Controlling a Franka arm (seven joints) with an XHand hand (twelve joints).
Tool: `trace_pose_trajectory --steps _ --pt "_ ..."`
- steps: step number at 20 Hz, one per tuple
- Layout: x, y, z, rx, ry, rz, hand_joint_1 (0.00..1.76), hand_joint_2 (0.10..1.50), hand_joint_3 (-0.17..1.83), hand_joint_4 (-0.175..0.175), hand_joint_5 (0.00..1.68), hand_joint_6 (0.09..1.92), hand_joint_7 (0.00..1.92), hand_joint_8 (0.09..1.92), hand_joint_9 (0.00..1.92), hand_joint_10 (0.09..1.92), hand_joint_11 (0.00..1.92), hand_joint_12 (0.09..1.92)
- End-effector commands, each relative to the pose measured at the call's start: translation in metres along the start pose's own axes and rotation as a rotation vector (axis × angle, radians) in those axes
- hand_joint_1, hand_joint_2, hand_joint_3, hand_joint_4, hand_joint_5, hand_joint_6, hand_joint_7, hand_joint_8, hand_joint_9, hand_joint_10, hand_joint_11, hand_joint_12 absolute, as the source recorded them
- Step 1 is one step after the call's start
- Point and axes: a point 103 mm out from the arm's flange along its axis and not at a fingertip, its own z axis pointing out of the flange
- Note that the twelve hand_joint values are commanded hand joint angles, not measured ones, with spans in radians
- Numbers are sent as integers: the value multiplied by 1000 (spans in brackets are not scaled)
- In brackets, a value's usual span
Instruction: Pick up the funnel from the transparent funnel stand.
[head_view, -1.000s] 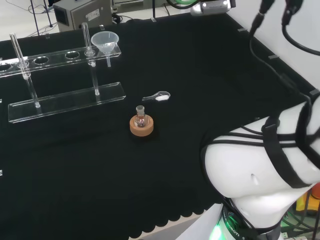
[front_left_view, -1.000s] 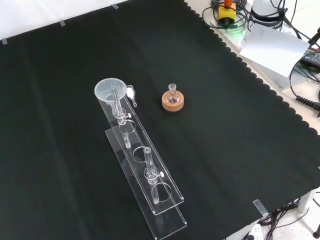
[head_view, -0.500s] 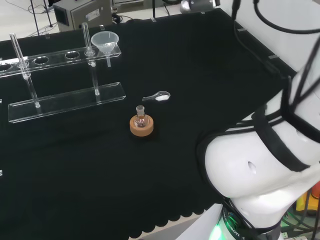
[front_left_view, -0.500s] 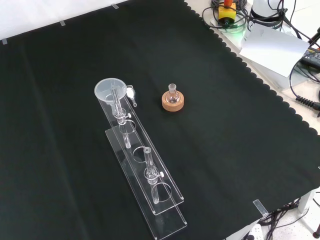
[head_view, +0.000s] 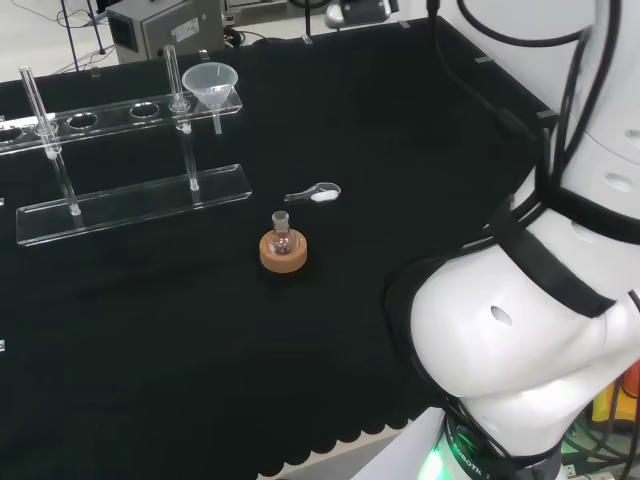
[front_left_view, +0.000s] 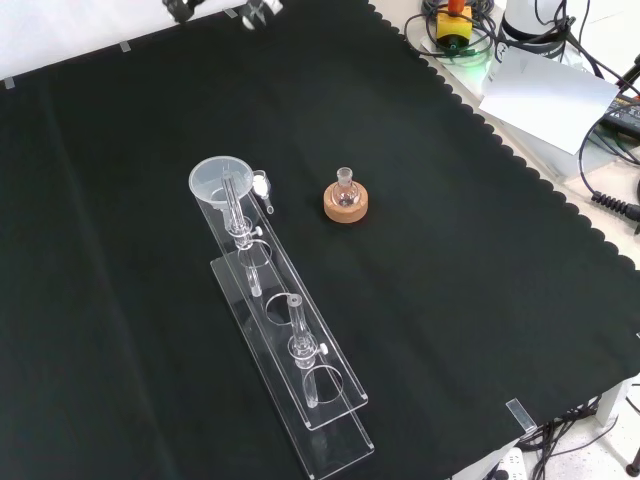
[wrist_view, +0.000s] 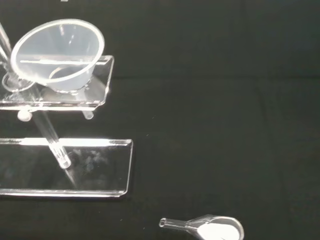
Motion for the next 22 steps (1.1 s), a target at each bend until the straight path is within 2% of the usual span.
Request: trace_pose_trajectory --steps 1,3,7,10,13,17,22 --pt "33 29 26 47 -21 -67 25 1202 277 -29 185 87 24 565 183 683 0 1380" --pt "41 37 32 67 -38 -79 40 1195 269 -32 187 87 19 588 183 691 0 1381" --pt "54 49 41 107 -98 -93 213 1136 239 -38 188 87 17 613 198 707 0 1391" --pt "61 58 45 184 -135 -107 335 1086 220 -45 201 87 21 628 215 716 1 1407" --pt "68 65 48 217 -158 -118 433 1020 198 -56 177 87 15 641 220 720 18 1419" --pt "74 71 53 245 -166 -132 485 968 192 -63 149 87 1 646 218 725 44 1426" --pt "81 78 58 292 -170 -149 455 893 188 -67 115 87 0 571 196 735 47 1429"
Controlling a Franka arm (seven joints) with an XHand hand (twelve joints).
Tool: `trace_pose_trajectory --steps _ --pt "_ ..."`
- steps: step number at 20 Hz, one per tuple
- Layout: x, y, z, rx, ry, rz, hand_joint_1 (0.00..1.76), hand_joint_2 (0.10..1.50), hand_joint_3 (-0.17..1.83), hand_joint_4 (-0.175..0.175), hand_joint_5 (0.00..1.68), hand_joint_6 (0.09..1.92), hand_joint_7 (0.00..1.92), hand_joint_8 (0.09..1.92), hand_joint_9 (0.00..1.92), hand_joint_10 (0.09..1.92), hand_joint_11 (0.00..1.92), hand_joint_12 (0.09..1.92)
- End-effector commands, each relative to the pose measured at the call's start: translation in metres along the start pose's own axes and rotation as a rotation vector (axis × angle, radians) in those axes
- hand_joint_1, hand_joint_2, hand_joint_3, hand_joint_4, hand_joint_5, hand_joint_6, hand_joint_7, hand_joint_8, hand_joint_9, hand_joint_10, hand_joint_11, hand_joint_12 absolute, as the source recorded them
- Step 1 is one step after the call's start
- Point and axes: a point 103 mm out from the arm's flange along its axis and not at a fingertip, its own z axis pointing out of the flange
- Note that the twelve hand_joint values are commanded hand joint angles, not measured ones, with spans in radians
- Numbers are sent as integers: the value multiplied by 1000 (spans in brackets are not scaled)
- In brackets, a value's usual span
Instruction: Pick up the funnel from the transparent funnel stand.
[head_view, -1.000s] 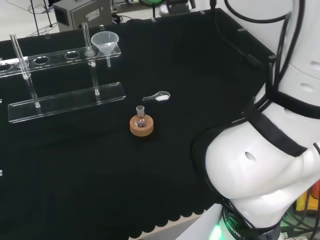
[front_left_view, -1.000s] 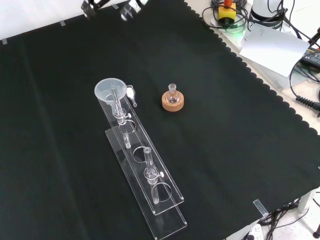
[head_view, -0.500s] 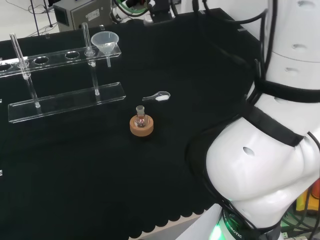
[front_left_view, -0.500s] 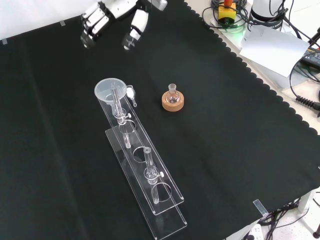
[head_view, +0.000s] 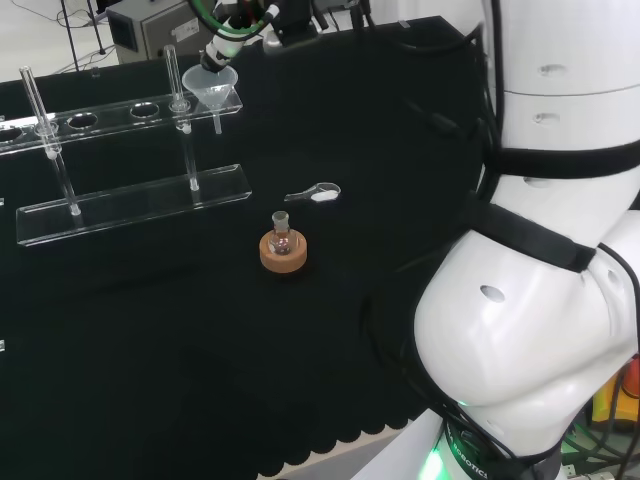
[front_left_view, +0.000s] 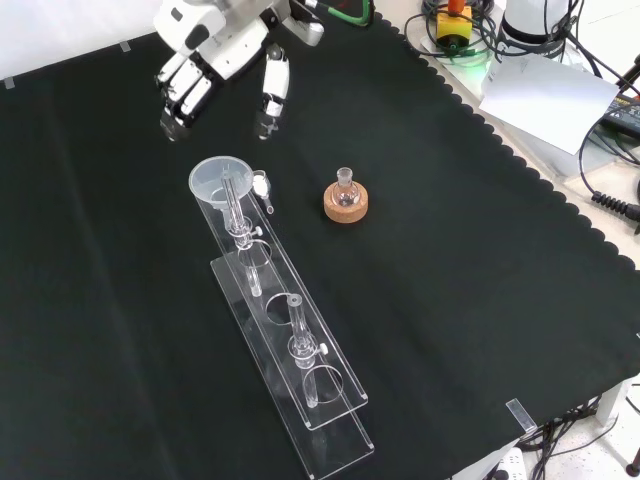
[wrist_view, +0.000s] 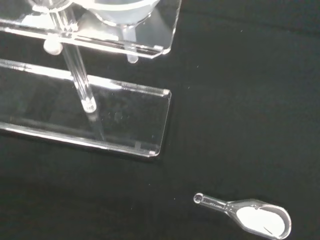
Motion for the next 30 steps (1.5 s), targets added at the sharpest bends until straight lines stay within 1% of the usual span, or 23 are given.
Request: trace_pose_trajectory --steps 1,6,9,14,17,21,30 --pt "16 7 5 88 -35 -37 448 878 186 -69 107 87 0 553 190 737 45 1430" --pt "22 12 6 126 -56 -51 449 806 184 -74 47 87 0 441 145 778 64 1459" --pt "25 15 8 113 -61 -58 474 780 181 -81 33 87 0 404 142 802 103 1474" --pt "33 22 8 122 -99 -48 519 757 185 -89 34 87 0 379 143 828 172 1472" --pt "34 27 8 117 -117 -47 561 749 187 -91 34 87 0 364 146 836 199 1474" --pt "34 33 10 112 -129 -44 619 745 200 -94 42 87 0 407 164 848 224 1467" --pt "29 44 12 139 -137 -48 647 733 241 -98 73 87 0 525 200 843 250 1453"
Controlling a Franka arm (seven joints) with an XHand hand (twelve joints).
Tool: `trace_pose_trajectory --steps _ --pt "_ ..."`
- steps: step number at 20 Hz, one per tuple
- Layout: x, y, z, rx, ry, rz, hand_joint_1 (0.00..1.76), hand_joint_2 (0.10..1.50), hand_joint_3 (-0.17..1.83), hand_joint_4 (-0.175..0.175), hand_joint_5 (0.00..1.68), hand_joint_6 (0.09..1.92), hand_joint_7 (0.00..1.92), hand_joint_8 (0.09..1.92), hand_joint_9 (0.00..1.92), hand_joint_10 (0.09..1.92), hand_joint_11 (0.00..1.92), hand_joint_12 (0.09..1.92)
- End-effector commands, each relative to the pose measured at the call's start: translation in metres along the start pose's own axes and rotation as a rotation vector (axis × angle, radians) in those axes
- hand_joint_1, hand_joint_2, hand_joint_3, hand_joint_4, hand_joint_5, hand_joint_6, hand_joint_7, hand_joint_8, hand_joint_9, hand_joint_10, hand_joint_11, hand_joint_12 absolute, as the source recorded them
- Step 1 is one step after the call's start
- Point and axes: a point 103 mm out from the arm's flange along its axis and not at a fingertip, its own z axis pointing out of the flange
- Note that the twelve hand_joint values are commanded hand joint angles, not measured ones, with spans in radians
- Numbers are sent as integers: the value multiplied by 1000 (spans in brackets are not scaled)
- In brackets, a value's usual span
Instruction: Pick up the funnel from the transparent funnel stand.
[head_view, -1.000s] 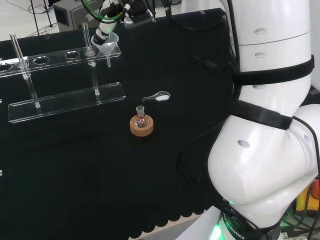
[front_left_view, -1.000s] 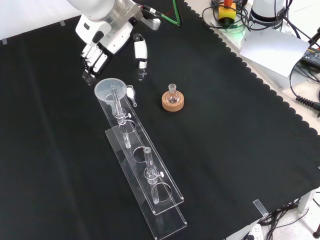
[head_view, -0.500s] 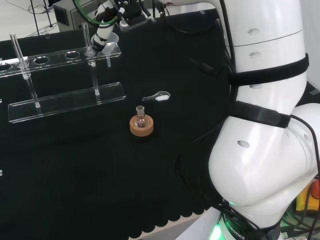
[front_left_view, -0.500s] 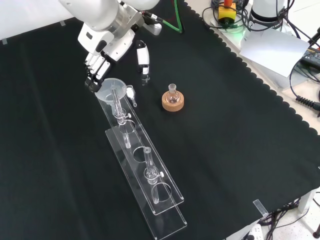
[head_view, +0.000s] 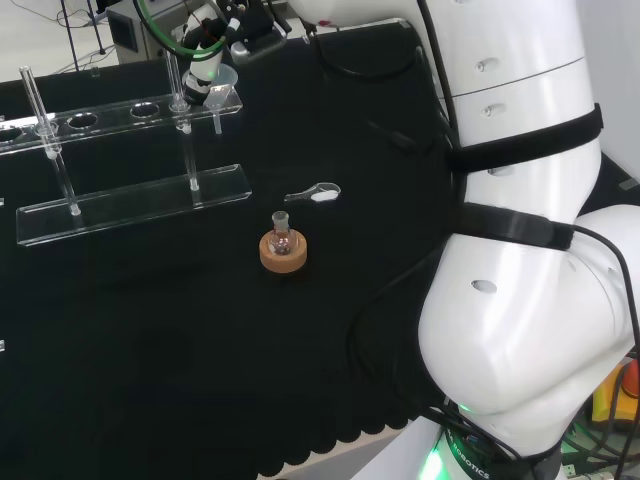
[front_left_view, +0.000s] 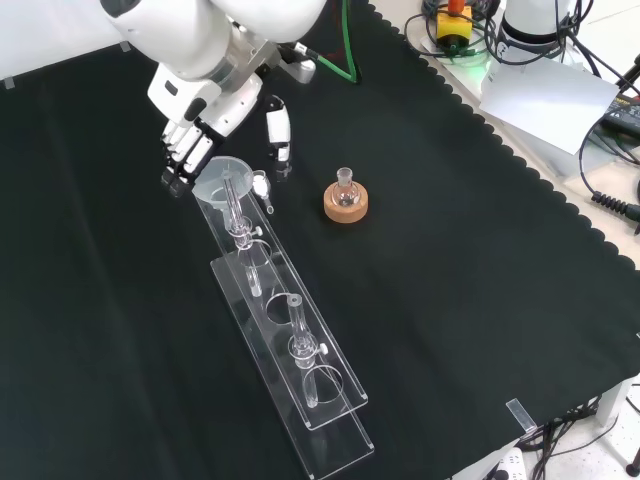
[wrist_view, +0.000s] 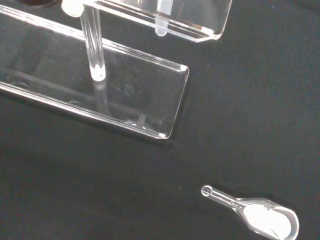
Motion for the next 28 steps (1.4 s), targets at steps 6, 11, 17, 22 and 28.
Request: trace_pose_trajectory --steps 6,11,17,22,28 --pt "-9 8 7 17 -16 3 657 723 272 -95 112 87 0 618 231 835 251 1453" --pt "-12 12 8 -1 -28 6 682 700 350 -93 131 87 0 644 248 817 244 1454" --pt "-11 13 7 -5 -36 10 698 655 459 -90 146 87 0 667 262 813 237 1455" --pt "-13 17 8 11 -35 11 701 648 480 -89 157 87 0 680 269 812 235 1454" --pt "-15 22 11 21 -31 4 706 641 503 -87 180 87 0 701 283 806 232 1451"
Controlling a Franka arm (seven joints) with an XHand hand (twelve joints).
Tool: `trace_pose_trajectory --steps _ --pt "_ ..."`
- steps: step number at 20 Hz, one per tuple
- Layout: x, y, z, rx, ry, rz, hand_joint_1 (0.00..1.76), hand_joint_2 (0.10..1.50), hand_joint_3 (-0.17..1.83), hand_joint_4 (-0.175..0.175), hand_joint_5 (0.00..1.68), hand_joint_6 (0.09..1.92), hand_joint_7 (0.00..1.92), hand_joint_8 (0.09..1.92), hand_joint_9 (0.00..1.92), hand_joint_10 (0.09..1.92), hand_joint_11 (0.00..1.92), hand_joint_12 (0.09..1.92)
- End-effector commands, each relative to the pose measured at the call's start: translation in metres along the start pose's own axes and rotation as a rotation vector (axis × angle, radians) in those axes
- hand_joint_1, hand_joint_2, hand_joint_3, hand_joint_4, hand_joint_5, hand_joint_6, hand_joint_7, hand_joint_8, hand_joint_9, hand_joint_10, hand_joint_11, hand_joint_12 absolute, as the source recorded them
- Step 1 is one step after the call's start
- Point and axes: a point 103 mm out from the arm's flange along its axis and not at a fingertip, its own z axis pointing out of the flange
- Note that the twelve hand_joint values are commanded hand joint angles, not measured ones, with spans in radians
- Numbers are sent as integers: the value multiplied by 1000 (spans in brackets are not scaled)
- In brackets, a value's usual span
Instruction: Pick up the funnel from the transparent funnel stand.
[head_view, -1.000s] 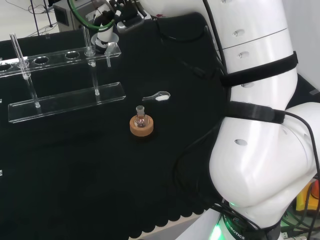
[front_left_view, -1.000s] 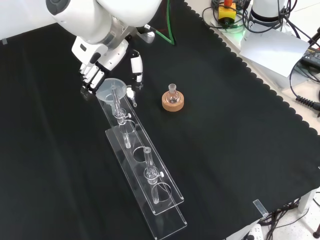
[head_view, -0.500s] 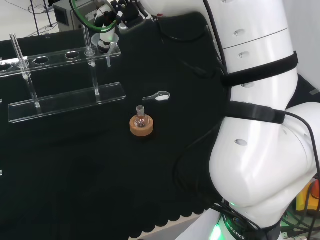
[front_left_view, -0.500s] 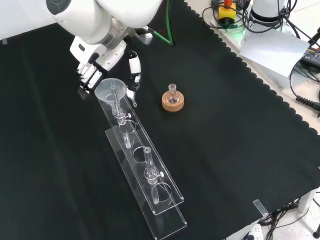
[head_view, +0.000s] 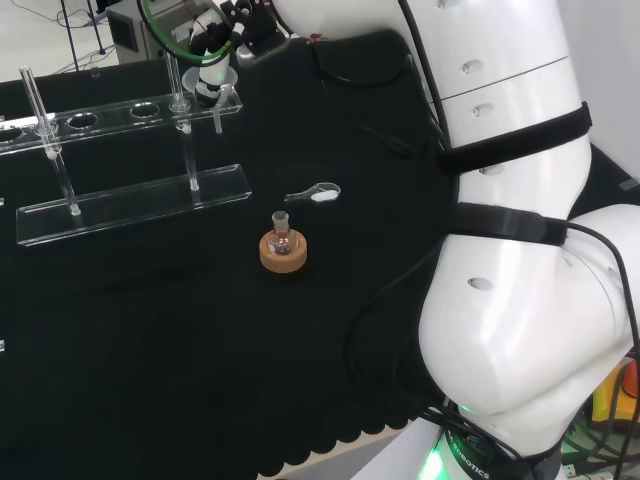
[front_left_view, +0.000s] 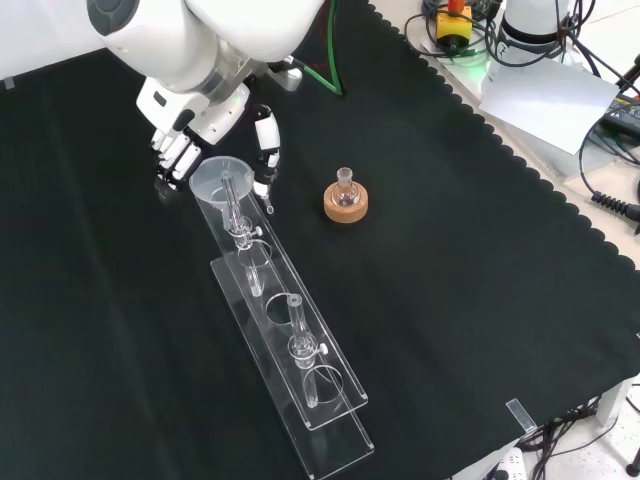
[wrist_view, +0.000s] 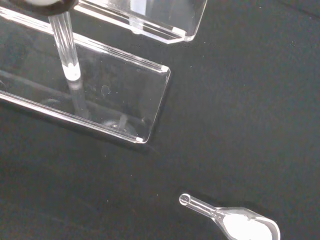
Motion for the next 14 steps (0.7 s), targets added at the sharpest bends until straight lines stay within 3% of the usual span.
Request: trace_pose_trajectory --steps 1,14 --pt "-3 5 5 16 5 -8 706 638 509 -87 184 87 0 705 287 803 231 1451" --pt "-9 5 12 24 3 -14 712 627 557 -84 275 87 39 748 369 767 228 1451"
